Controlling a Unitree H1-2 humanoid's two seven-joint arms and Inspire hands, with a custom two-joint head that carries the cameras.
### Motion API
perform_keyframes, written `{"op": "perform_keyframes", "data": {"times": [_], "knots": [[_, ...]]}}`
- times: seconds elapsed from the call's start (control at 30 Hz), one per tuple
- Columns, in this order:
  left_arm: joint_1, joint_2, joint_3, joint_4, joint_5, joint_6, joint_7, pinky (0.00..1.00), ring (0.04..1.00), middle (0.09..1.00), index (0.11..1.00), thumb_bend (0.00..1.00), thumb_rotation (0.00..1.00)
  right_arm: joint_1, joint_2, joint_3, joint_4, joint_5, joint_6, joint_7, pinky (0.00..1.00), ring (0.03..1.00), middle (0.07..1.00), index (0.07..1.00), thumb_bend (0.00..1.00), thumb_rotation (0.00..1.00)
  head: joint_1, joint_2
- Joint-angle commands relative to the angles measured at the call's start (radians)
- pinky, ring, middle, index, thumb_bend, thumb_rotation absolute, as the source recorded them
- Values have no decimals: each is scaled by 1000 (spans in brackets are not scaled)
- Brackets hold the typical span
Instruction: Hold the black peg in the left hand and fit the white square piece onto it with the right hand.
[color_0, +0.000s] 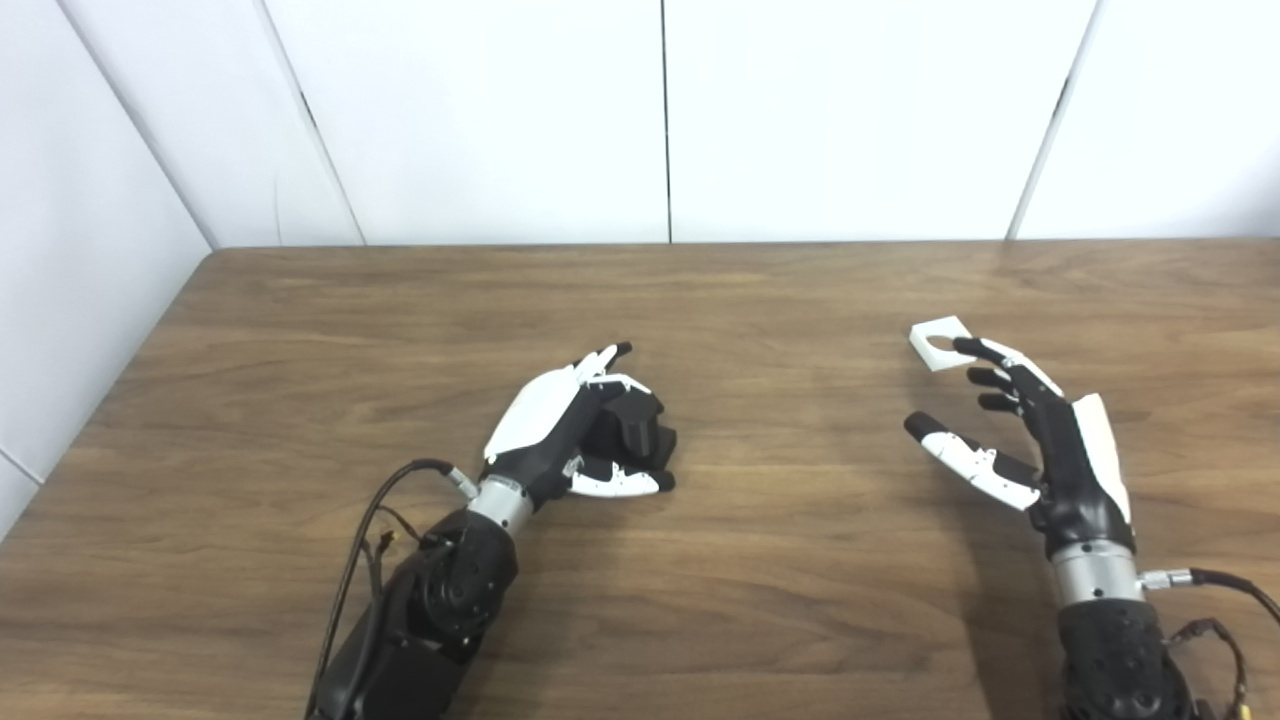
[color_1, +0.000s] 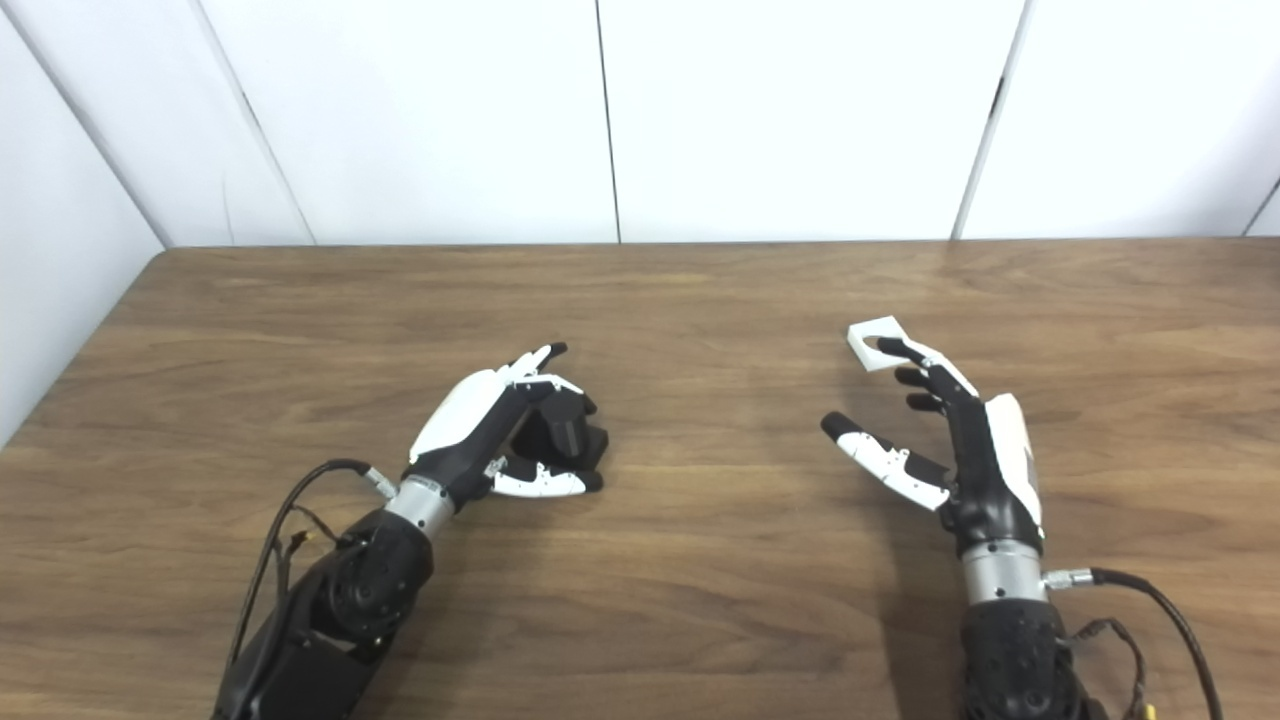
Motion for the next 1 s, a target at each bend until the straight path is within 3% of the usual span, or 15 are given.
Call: {"op": "perform_keyframes", "data": {"times": [0.0,0.07,0.17,0.3,0.43,0.97], "knots": [[-6,47,19,1,2,34,-33,1000,1000,1000,652,671,192,-38,4,-1,-17,3,-24,-13,723,795,855,788,734,482,-1,2],[-7,54,14,-5,-8,30,-59,1000,1000,1000,657,677,210,-38,5,-1,-18,5,-23,-12,722,794,856,788,736,480,-2,2],[-13,76,-10,-20,10,36,-105,1000,1000,1000,690,806,362,-40,5,-1,-16,1,-22,-15,722,790,855,789,736,484,2,2],[-21,93,-28,-31,26,48,-143,1000,1000,1000,727,890,387,-43,5,0,-16,-3,-22,-15,723,785,854,789,734,486,1,3],[-25,98,-28,-33,28,53,-155,1000,1000,1000,731,818,333,-44,5,0,-15,0,-27,-15,727,786,853,790,733,484,4,5],[-30,106,-24,-12,35,29,-143,1000,1000,1000,712,587,385,-39,1,-1,-24,7,-19,-6,741,796,862,794,731,480,9,12]]}}
